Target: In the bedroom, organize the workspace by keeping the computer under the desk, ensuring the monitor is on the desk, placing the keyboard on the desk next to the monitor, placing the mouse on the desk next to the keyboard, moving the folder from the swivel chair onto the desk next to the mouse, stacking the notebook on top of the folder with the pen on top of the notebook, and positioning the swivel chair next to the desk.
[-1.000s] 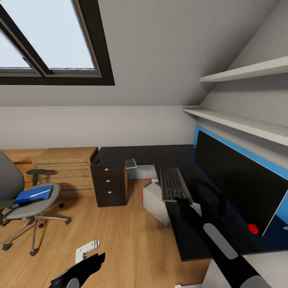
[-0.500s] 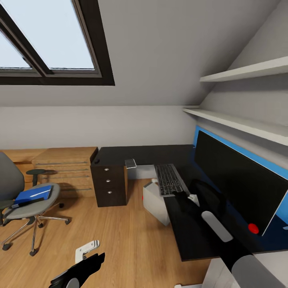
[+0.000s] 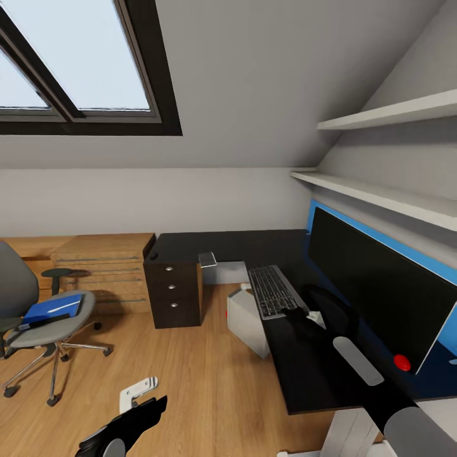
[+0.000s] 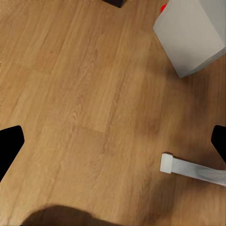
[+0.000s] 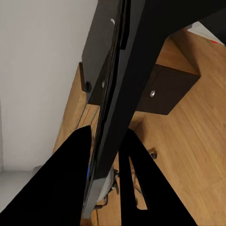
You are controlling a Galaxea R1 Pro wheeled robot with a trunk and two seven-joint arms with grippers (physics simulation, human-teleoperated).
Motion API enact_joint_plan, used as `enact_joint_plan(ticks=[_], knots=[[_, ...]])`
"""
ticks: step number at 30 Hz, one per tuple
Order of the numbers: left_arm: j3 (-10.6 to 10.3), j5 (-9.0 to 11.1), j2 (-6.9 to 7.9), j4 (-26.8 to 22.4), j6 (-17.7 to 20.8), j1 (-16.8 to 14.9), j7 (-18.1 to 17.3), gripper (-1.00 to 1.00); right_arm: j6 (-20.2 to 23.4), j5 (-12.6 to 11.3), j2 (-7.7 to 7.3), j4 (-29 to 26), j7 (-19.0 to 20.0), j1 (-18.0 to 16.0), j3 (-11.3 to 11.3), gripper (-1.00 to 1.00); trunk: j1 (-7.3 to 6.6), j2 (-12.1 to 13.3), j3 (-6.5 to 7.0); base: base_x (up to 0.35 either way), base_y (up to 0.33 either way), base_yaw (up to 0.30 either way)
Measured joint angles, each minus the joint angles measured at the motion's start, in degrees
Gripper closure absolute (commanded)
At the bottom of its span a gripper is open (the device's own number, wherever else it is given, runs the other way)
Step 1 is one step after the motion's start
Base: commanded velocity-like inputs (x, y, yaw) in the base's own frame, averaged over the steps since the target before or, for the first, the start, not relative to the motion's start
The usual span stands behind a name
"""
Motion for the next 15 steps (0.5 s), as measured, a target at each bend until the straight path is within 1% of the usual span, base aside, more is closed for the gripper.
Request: enact_joint_plan(ticks=[4,9,15], knots=[[0.31,0.00,0.04,-0.01,0.00,0.00,0.00,-1.00,0.29,-0.19,0.05,0.00,-0.07,0.02,0.01,1.00,0.00,0.00,0.00,0.000,-0.016,0.000],[0.88,-0.01,0.05,0.00,-0.01,0.00,0.03,-1.00,0.31,-0.10,-0.10,0.01,0.00,0.26,-0.09,1.00,0.00,0.00,0.00,0.000,-0.207,0.000],[0.99,0.00,0.05,-0.01,0.00,0.01,-0.02,-1.00,0.03,-0.16,0.01,0.00,0.11,0.29,-0.04,1.00,0.00,0.00,0.00,0.000,-0.071,0.000]])
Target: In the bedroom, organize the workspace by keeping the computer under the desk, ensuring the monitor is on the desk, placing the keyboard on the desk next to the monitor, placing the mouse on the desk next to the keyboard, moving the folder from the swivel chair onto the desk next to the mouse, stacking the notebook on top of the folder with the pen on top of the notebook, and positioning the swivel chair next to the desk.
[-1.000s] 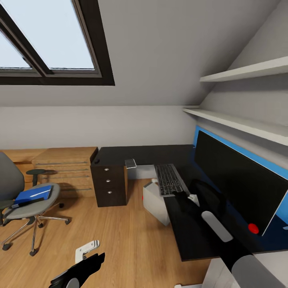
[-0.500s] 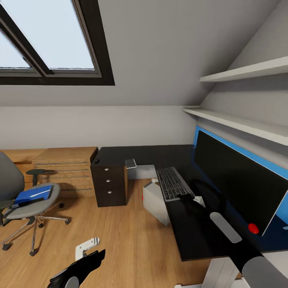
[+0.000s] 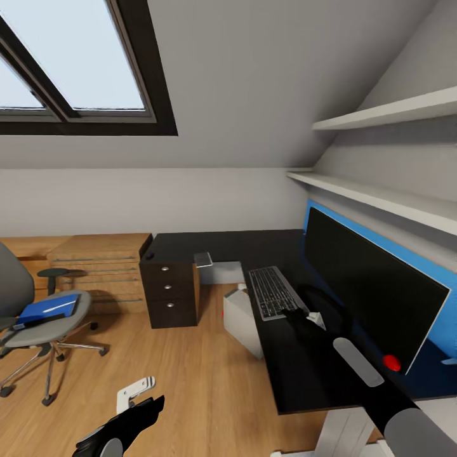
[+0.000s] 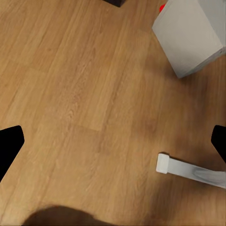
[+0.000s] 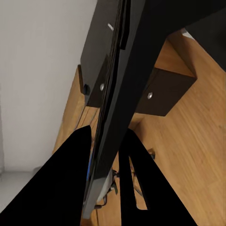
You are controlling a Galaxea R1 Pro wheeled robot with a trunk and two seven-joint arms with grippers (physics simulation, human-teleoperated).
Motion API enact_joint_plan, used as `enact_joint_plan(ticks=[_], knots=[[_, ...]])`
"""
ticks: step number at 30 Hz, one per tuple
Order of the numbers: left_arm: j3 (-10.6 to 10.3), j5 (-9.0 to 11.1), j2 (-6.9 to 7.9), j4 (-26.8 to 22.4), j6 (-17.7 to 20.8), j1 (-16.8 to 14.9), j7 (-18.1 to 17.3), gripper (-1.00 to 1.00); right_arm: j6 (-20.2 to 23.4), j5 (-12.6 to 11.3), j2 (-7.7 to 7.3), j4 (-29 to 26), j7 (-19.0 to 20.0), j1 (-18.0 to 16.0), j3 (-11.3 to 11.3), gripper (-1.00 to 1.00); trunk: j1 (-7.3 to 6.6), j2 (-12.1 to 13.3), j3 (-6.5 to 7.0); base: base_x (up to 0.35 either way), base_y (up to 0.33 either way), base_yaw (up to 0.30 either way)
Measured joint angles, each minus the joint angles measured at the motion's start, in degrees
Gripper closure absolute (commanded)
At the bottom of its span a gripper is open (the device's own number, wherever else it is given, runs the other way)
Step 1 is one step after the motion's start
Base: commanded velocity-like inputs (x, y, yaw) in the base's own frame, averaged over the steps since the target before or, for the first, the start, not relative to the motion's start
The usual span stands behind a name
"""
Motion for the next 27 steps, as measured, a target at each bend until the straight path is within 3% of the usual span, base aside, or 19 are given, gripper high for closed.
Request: enact_joint_plan(ticks=[15,23,27], knots=[[0.13,0.01,0.00,0.09,0.00,-0.03,-0.12,-1.00,-0.17,0.02,0.22,0.01,-0.22,0.00,0.04,1.00,0.00,0.00,0.00,0.000,-0.162,0.000],[3.55,0.29,-0.10,-1.73,-0.02,-0.03,-0.06,-1.00,-0.33,0.09,0.18,0.00,-0.06,0.01,-0.07,1.00,0.00,0.00,0.00,0.000,-0.009,0.000],[4.29,0.42,-0.19,-2.51,-0.03,-0.03,-0.05,-1.00,-0.80,0.18,0.20,0.00,-0.03,0.01,-0.11,1.00,0.87,-1.59,-0.71,0.000,0.000,0.000]])
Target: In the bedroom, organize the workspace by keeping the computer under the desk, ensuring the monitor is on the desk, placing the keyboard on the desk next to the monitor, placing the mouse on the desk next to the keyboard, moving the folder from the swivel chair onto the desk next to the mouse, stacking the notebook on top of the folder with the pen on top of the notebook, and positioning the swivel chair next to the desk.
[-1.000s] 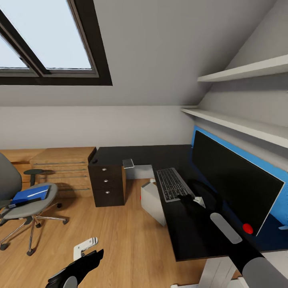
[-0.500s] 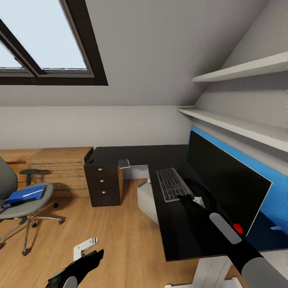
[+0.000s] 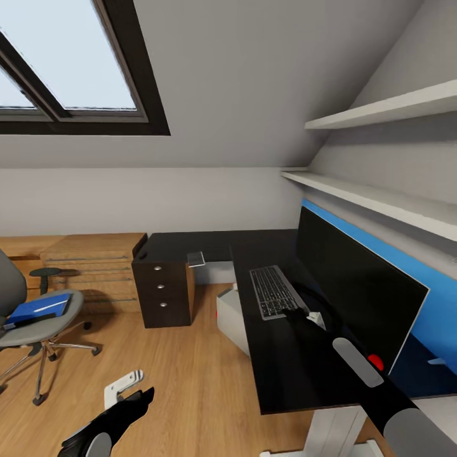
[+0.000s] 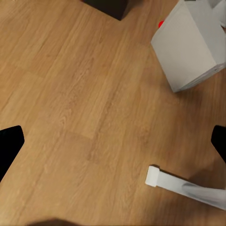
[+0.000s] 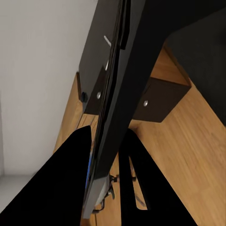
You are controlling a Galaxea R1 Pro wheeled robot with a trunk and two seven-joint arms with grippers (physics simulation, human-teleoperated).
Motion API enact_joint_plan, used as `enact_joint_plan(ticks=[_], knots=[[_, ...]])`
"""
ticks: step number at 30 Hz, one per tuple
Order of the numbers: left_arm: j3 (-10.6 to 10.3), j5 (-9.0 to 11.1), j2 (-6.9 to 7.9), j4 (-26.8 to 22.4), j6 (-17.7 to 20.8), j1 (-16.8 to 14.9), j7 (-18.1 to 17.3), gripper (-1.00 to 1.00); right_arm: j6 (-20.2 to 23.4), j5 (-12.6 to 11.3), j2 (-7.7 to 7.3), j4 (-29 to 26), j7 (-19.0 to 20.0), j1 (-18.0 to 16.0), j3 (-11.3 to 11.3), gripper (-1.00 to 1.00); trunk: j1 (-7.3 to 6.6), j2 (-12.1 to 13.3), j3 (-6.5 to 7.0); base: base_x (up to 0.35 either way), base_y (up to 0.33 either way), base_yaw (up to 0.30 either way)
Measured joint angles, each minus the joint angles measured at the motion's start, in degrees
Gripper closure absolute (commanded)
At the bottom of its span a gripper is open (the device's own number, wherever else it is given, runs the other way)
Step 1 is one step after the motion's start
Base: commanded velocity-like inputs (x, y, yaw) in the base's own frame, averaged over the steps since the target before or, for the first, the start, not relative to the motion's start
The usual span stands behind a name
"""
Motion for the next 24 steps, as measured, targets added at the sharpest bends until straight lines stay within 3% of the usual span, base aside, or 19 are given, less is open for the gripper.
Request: enact_joint_plan(ticks=[11,24], knots=[[0.18,-0.07,-0.04,-0.12,-0.02,-0.01,0.34,-1.00,-0.09,-0.09,-0.08,-0.06,0.38,0.00,-0.05,1.00,2.42,-4.42,-1.98,0.000,0.000,0.000],[0.11,-0.08,-0.04,-0.12,-0.04,-0.01,0.51,-1.00,-0.13,0.44,-0.40,-0.16,6.31,0.01,-0.10,1.00,5.28,-9.65,-4.33,0.000,0.000,0.000]])
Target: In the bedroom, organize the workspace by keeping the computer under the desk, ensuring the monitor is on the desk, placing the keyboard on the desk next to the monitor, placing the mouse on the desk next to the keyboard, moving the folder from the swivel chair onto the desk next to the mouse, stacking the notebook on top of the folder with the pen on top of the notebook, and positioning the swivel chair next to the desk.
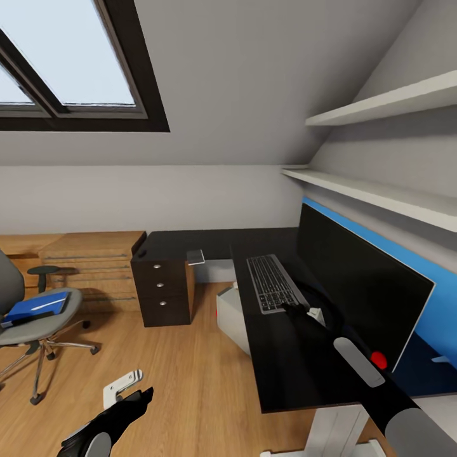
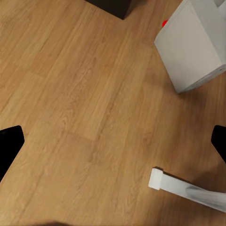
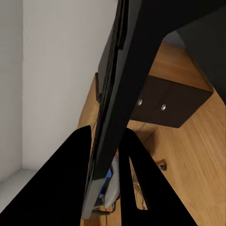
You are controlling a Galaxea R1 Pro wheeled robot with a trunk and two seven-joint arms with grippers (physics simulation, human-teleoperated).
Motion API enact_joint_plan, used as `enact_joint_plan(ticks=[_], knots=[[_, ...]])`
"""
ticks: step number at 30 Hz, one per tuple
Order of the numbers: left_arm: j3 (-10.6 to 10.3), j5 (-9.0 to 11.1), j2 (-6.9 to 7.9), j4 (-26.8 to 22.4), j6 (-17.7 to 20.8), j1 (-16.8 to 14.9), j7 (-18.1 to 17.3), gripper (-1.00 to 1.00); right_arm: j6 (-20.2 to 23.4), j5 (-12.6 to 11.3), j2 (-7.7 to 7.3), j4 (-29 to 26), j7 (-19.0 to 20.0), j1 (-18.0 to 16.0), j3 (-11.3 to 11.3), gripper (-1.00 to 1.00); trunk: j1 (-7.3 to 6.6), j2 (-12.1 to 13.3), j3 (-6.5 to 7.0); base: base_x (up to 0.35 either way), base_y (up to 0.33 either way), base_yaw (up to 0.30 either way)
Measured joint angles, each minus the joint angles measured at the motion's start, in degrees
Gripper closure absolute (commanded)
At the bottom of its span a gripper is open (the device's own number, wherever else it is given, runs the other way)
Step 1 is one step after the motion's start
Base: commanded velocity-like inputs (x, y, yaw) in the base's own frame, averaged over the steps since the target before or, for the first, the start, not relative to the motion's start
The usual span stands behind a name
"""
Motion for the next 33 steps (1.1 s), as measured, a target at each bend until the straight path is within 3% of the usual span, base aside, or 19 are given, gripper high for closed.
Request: enact_joint_plan(ticks=[33], knots=[[0.05,-0.25,-0.09,0.08,0.00,0.02,0.19,-1.00,0.00,-0.04,0.33,0.00,0.50,0.06,0.25,1.00,7.25,-13.25,-5.94,0.000,0.000,0.000]])
